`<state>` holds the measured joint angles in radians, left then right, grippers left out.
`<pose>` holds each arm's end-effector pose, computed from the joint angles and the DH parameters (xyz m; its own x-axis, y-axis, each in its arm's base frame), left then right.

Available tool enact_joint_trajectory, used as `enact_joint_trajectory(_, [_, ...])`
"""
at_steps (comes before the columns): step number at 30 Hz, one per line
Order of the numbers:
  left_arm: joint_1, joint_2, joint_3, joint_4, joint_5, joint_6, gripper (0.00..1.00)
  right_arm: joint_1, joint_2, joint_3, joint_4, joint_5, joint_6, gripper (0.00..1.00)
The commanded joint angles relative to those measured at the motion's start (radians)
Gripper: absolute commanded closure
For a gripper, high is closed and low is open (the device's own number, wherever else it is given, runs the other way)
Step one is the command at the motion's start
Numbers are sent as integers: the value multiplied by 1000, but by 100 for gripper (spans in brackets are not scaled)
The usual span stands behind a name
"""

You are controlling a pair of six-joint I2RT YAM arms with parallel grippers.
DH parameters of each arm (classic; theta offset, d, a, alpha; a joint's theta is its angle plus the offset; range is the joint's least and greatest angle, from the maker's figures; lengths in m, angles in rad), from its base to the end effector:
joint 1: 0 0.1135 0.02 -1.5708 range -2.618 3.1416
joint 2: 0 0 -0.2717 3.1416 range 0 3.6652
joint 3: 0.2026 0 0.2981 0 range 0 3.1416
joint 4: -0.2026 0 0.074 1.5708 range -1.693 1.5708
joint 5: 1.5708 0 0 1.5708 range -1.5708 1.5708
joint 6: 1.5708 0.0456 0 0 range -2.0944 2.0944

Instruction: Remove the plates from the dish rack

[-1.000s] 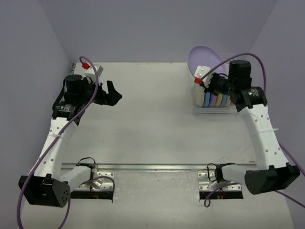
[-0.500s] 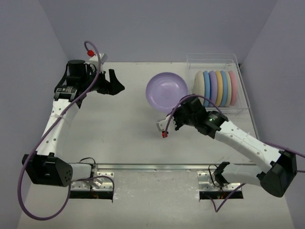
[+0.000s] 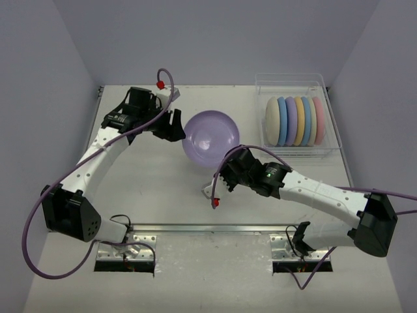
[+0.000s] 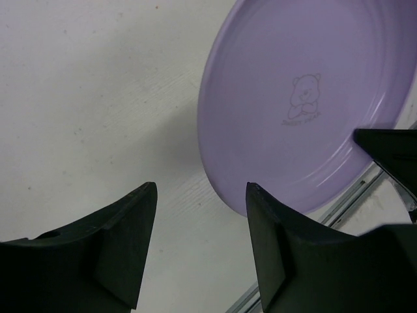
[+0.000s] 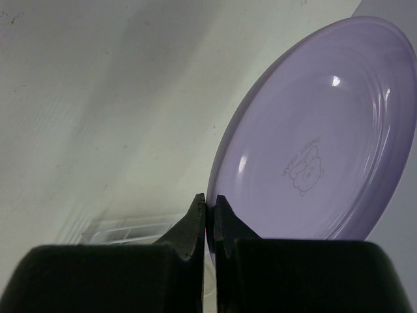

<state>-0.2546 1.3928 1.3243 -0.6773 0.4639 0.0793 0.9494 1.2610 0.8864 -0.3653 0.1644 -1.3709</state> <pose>0.3352 -0.1083 0.3429 -0.6116 0.2324 -0.7563 0.5936 0.7667 -0.2445 0.1916 0.2548 0.2410 0.6392 -0.7681 -0.0385 -0.5300 -0.4037 -0.7457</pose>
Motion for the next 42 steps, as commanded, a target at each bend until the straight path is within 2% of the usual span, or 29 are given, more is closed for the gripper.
enact_joint_trajectory(1, [-4,24,31,30,-31,20,52,24,3,14,75,26,-10,100])
enact_joint_trajectory(10, [-11,52,7,53,-19,32,59,38,12,19,91,15,7,100])
enact_joint_trajectory(13, [-14,60,4,61,-19,28,76,42,18,25,99,9,24,100])
enact_joint_trajectory(15, [-14,64,3,63,-9,25,85,42,18,25,113,8,31,100])
enact_joint_trajectory(17, [-14,66,0,64,21,21,89,42,17,20,127,9,33,100])
enact_joint_trajectory(20, [-14,68,-6,73,61,13,90,42,15,9,153,13,27,100])
enact_joint_trajectory(23, [-14,80,-3,74,65,5,100,42,12,-2,176,17,23,100])
enact_joint_trajectory(24, [-13,85,-3,76,58,1,100,42,12,-6,184,22,23,98])
enact_joint_trajectory(28, [23,100,-11,97,66,-29,100,41,9,-9,201,35,51,72])
enact_joint_trajectory(30, [54,116,-8,103,91,-48,100,41,5,-10,203,37,77,64])
enact_joint_trajectory(33, [115,144,9,111,108,-68,100,28,0,-20,207,38,112,44])
enact_joint_trajectory(34, [117,144,9,111,108,-69,100,22,1,-22,207,38,113,43])
enact_joint_trajectory(35, [142,158,20,114,114,-70,100,5,1,-26,207,34,133,34])
enact_joint_trajectory(37, [179,184,56,117,99,-107,100,-26,11,-26,206,34,166,4])
enact_joint_trajectory(38, [200,198,71,120,89,-111,100,-40,15,-23,203,36,184,1])
enact_joint_trajectory(42, [248,283,135,127,43,-116,100,-107,20,23,169,18,290,1])
